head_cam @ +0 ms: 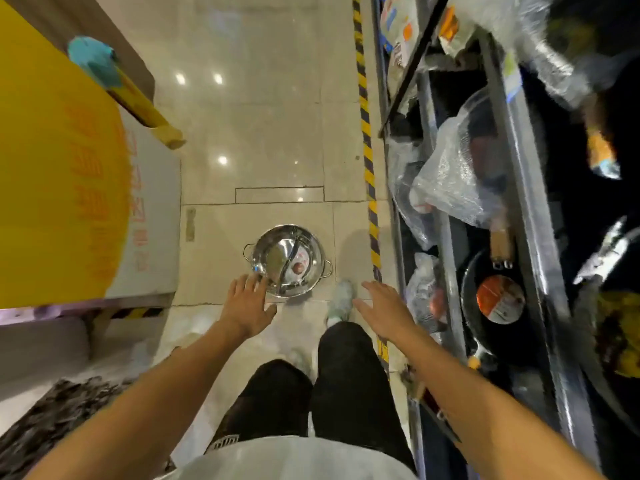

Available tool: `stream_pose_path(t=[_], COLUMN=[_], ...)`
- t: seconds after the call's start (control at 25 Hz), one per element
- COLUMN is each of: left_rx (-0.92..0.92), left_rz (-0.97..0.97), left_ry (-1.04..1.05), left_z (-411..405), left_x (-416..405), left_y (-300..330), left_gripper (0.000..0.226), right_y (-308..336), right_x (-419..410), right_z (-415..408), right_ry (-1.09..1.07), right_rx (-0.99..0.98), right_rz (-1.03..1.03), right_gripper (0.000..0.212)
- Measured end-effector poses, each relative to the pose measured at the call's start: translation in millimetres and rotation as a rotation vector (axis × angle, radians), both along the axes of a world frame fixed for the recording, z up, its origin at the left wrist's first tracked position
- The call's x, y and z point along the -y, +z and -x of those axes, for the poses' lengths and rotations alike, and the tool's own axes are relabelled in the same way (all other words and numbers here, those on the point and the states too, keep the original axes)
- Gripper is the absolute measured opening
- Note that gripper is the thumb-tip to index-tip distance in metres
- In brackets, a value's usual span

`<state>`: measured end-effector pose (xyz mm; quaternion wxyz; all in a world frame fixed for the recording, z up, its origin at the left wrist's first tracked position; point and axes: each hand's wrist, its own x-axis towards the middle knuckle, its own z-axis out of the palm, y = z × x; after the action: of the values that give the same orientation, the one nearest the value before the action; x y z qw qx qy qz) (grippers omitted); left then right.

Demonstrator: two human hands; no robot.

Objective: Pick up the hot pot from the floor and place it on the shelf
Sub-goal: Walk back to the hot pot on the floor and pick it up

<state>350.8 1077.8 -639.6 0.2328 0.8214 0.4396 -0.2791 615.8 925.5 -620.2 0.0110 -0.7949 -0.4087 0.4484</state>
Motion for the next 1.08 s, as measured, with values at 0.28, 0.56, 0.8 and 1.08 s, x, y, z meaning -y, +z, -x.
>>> stream_pose_path(t=[0.28,0.56,0.8,1.08], left_rx=[0.052,-0.017,-0.051,0.211], left_rz=[0.044,0.097,0.151,0.065], left_ry=[0.222,0.271,0.475,0.675], left_z=[-1,35,61,76], left_x=[-95,-153,-188,-179], left_y=[-158,-414,-584,-597], left_gripper=[0.075,0.088,0.114,0.118], right_y=[-189,-444,-598,-609], right_x=[-95,-116,-120,-113], right_z=[-30,28,68,62], right_ry=[0.105,-0.186,-0.737,-0.688], right_rx=[-0.051,-0.147,-0.008,0.086], right_rz=[0.127,0.220,0.104,0.029], right_gripper=[0.060,0.075,0.095,0.090])
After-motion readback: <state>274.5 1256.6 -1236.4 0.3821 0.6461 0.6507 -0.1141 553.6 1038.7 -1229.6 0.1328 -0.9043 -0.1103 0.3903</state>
